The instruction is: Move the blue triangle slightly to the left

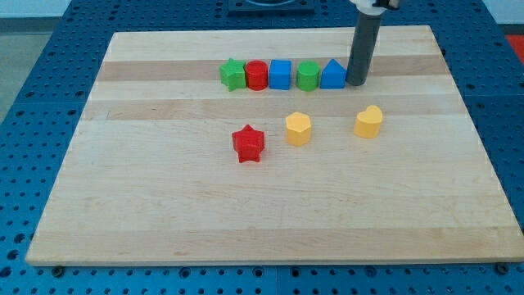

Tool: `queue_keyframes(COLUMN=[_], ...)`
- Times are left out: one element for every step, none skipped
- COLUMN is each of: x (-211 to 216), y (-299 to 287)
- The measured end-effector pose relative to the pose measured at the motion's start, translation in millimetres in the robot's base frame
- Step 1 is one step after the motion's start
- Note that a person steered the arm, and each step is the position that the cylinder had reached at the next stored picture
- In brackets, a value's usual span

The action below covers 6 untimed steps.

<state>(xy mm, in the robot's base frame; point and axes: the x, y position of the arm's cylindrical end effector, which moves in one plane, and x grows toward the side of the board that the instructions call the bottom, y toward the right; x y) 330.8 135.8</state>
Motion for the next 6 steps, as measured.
queue_keyframes(x=[0.0, 0.0, 0.0, 1.2, 4.3, 5.6], y=[-0.3, -0.4, -0.4, -1.2, -1.5, -2.9])
